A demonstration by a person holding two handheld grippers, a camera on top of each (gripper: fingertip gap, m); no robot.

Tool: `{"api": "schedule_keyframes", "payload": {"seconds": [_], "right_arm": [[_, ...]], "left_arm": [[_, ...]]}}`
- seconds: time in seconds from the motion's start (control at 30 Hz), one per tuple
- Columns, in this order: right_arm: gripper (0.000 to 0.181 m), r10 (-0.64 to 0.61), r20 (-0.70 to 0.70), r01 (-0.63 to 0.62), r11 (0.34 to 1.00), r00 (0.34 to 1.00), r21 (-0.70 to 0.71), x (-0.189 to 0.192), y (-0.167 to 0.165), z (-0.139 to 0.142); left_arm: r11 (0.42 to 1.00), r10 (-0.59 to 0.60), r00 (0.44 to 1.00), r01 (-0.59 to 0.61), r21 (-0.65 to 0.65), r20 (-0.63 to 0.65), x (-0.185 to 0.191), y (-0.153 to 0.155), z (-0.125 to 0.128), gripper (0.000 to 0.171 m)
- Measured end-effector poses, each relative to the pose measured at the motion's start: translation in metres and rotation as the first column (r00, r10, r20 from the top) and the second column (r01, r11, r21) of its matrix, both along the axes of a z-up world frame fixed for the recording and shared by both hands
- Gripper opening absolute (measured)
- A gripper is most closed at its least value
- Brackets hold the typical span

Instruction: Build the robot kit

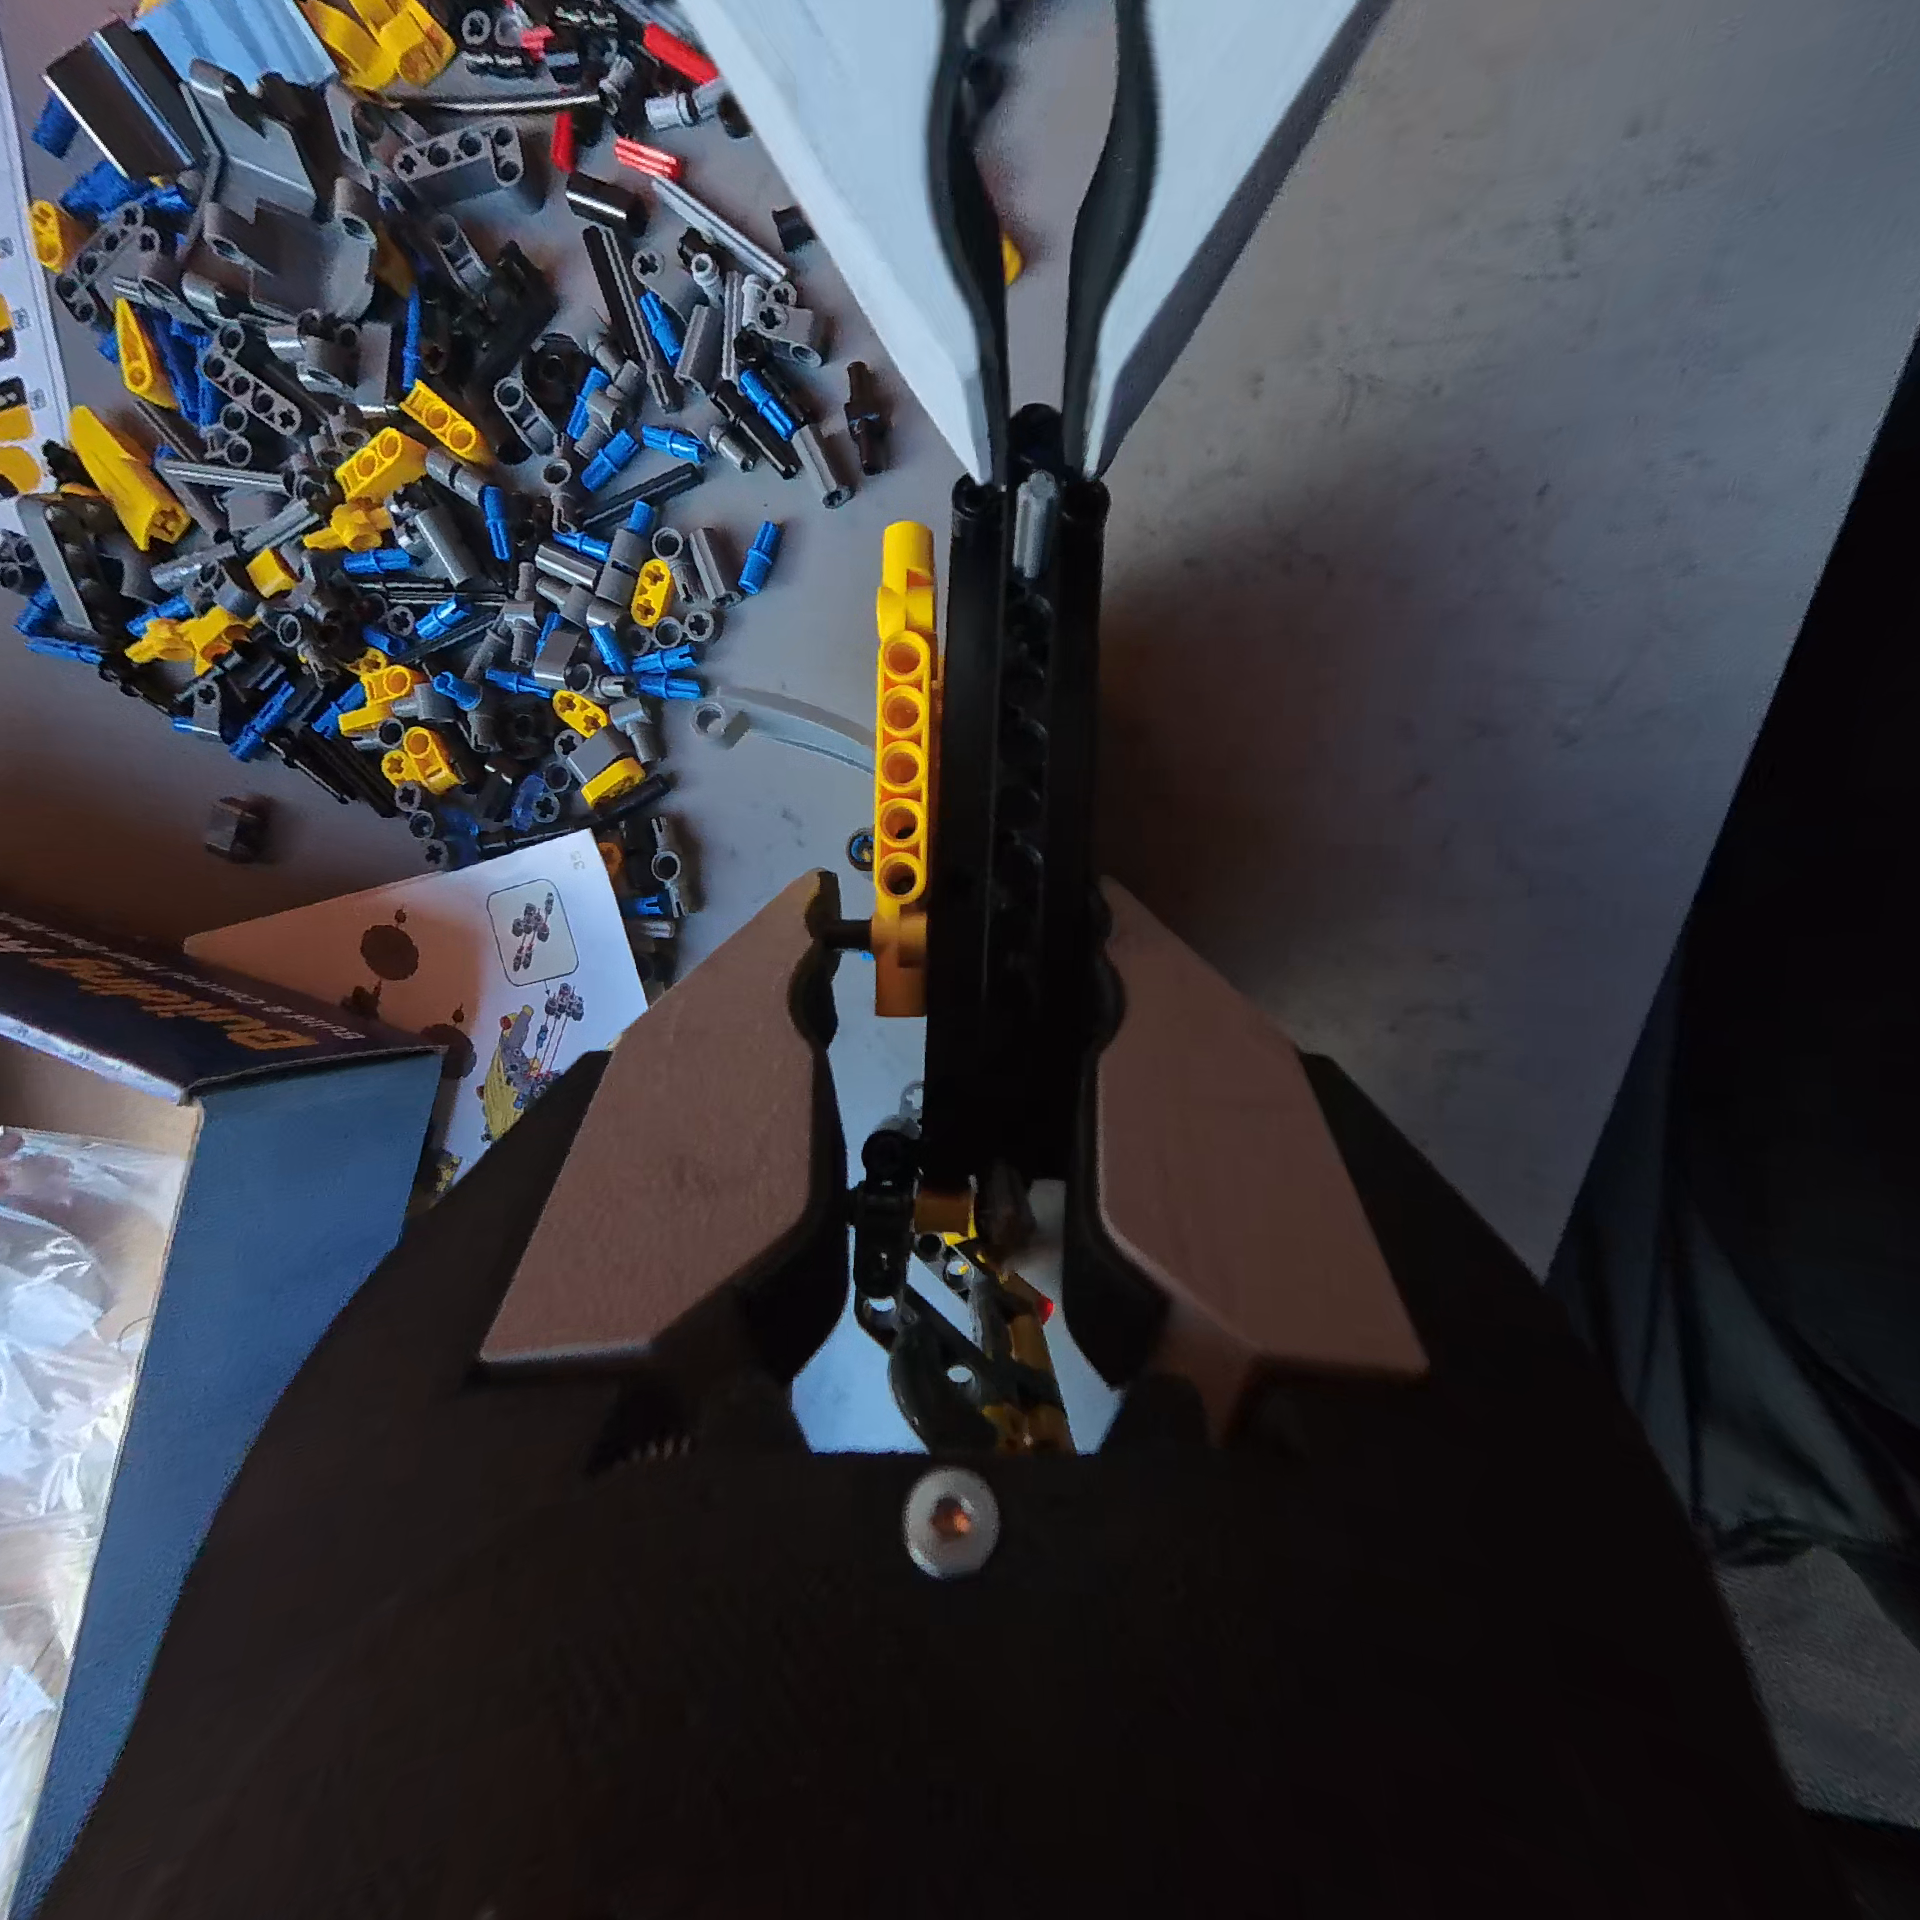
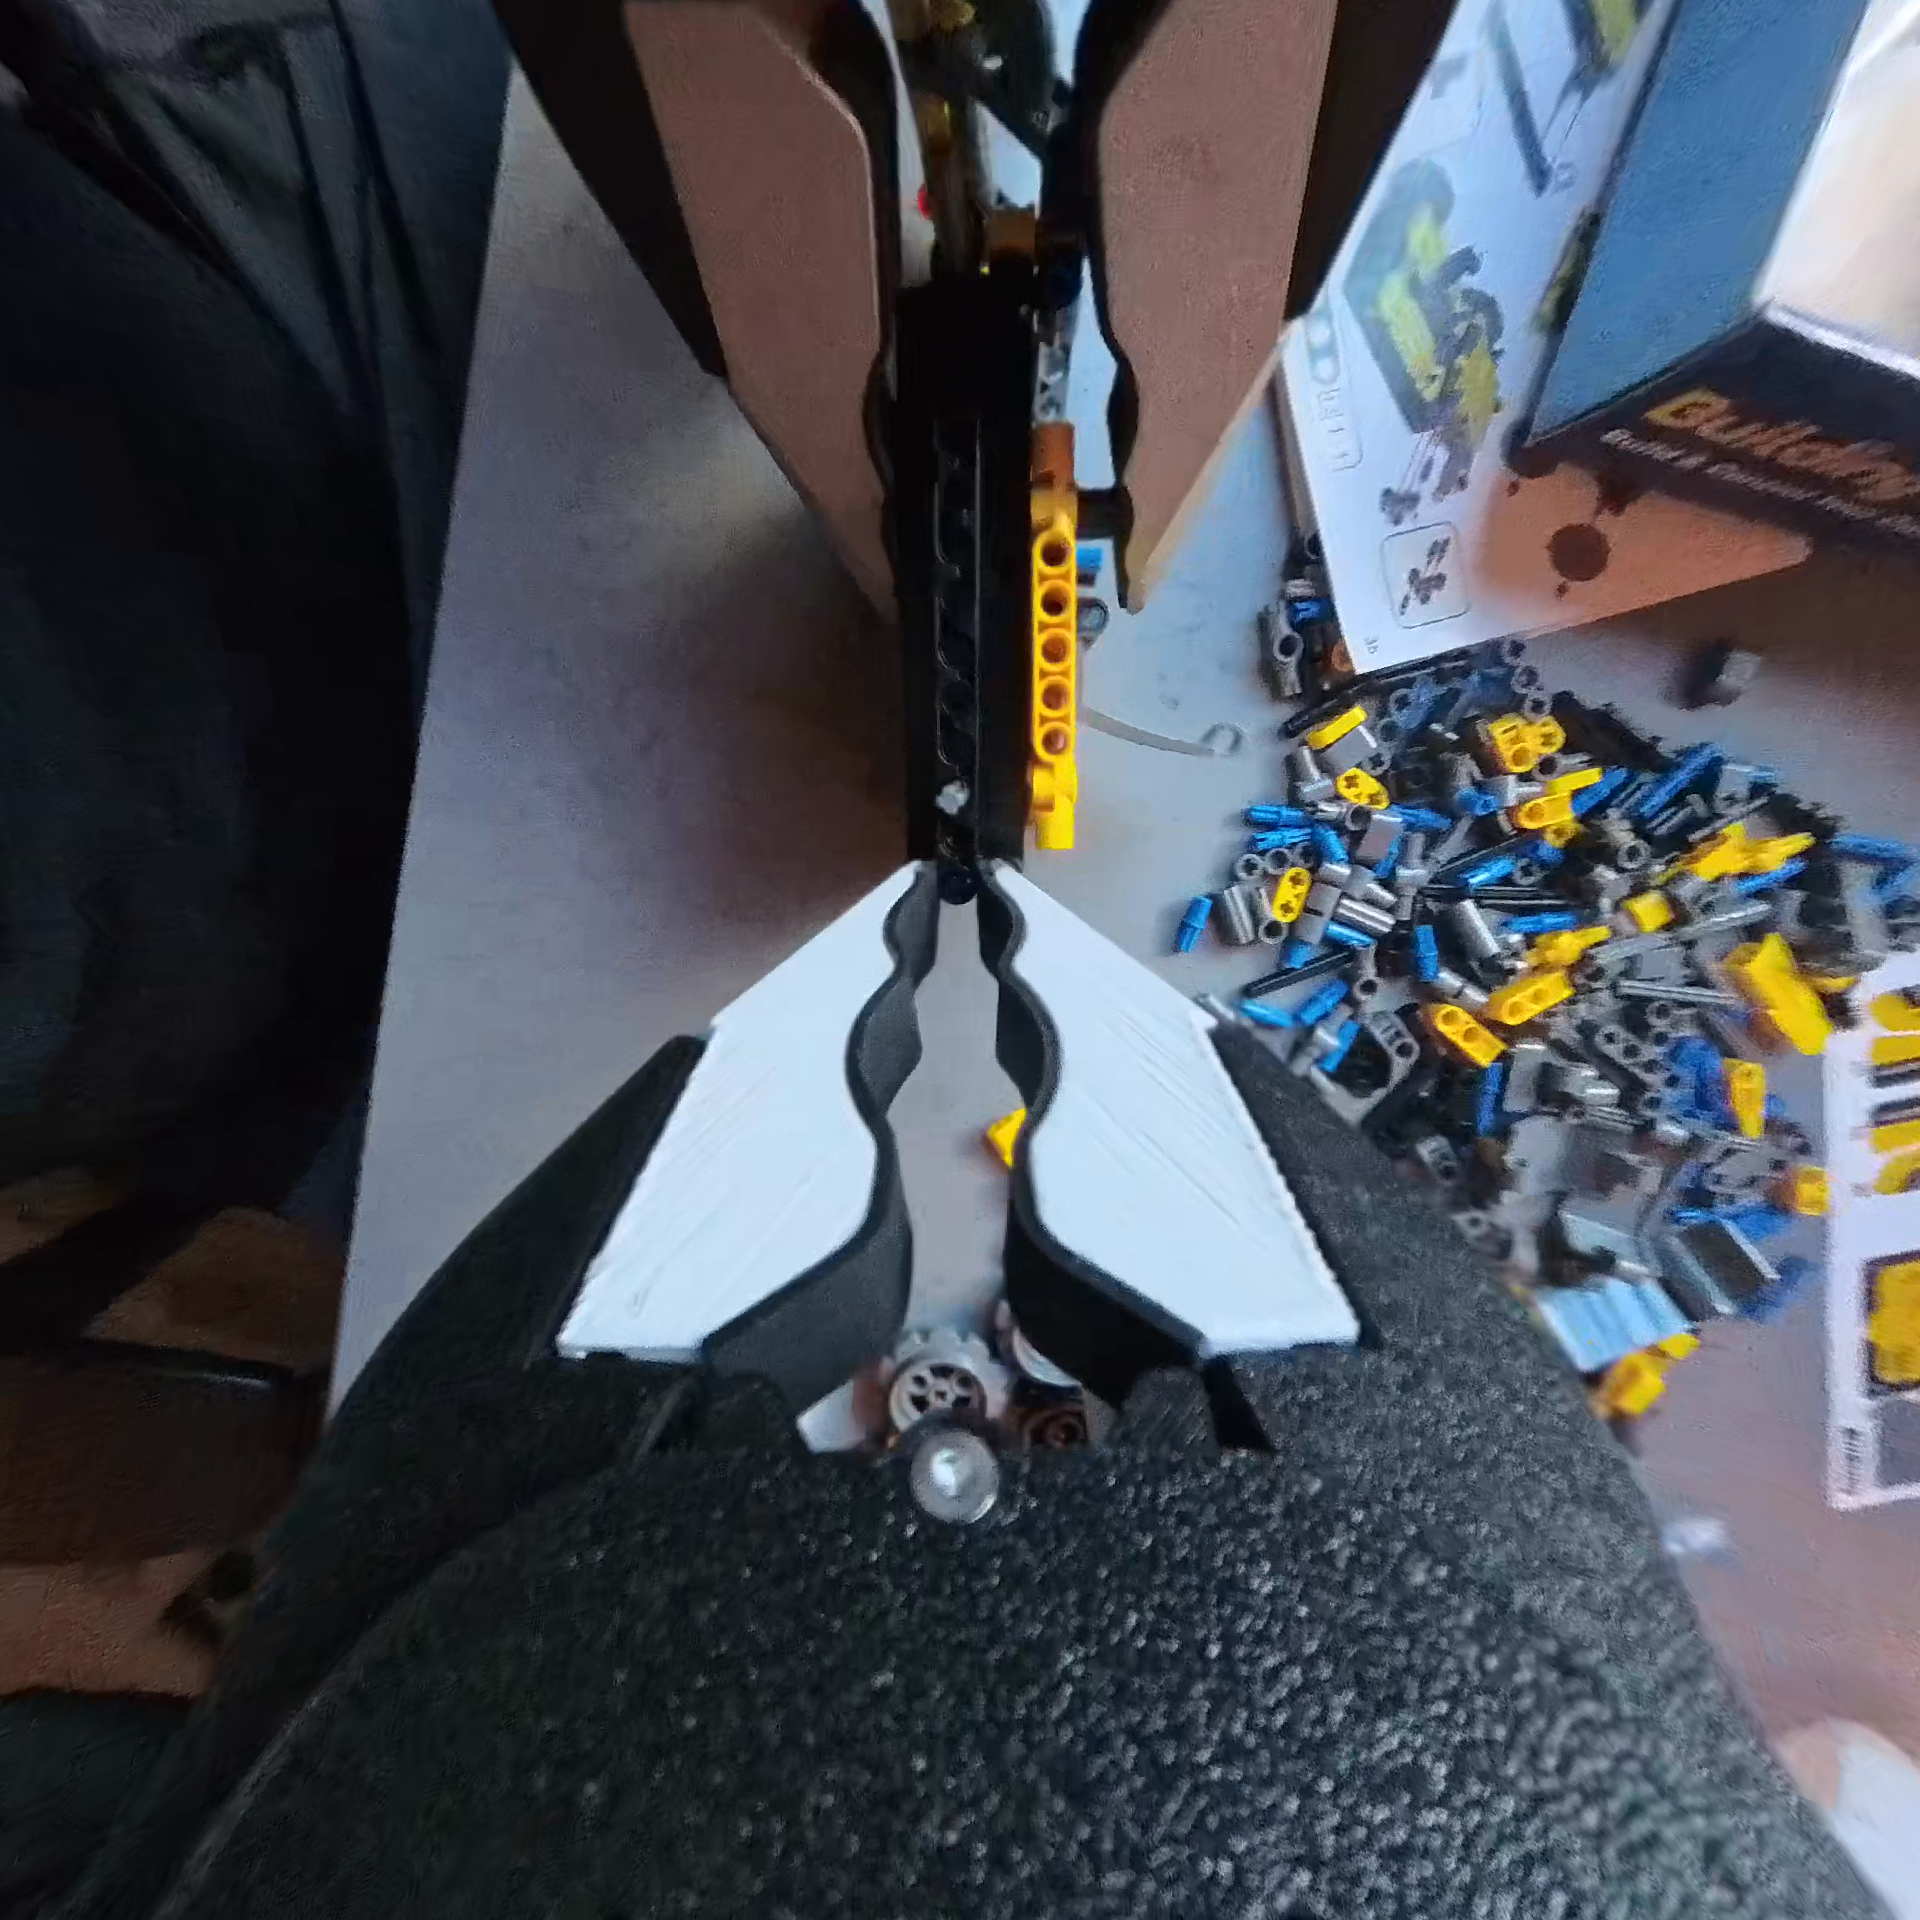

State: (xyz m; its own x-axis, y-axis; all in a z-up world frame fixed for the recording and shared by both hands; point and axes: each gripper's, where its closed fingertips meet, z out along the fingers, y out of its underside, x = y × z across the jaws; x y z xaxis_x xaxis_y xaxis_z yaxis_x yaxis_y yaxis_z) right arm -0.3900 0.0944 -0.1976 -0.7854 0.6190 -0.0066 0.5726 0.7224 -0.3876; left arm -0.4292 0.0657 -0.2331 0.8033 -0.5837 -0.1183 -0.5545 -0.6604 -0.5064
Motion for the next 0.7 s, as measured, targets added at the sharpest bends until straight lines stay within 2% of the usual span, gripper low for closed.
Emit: {"api": "schedule_keyframes", "payload": {"seconds": [0.2,0.3,0.47,0.53,0.6,0.63,0.7], "right_arm": [[0.007,-0.012,-0.024,0.012,1.000,1.000,0.003,-0.002,0.000,-0.002],[0.007,-0.029,-0.049,0.027,0.999,0.998,-0.039,-0.005,-0.001,-0.005],[0.008,-0.132,-0.141,0.110,0.982,0.981,-0.154,-0.012,-0.003,-0.005],[0.008,-0.195,-0.130,0.166,0.965,0.972,-0.201,-0.011,0.001,-0.004],[0.007,-0.206,-0.153,0.171,0.962,0.966,-0.214,-0.006,0.006,0.005],[0.000,-0.225,-0.181,0.179,0.955,0.958,-0.238,-0.004,0.010,0.015],[0.003,-0.248,-0.199,0.191,0.945,0.948,-0.267,-0.001,0.016,0.028]], "left_arm": [[1.000,-0.008,1.000,0.008,-0.016,0.028,-0.001,0.001,-0.001,0.043],[1.000,-0.012,0.999,0.013,-0.028,0.042,-0.001,0.001,-0.001,0.042],[1.000,-0.004,0.999,0.006,-0.025,0.052,-0.005,0.000,-0.001,0.042],[1.000,0.003,0.997,-0.002,-0.024,0.072,-0.005,0.001,0.000,0.043],[1.000,-0.008,0.997,0.010,-0.030,0.071,-0.003,0.003,0.000,0.043],[0.999,-0.010,0.997,0.013,-0.037,0.079,-0.004,0.003,0.000,0.043],[0.998,-0.018,0.993,0.024,-0.051,0.113,-0.005,0.004,0.001,0.043]]}}
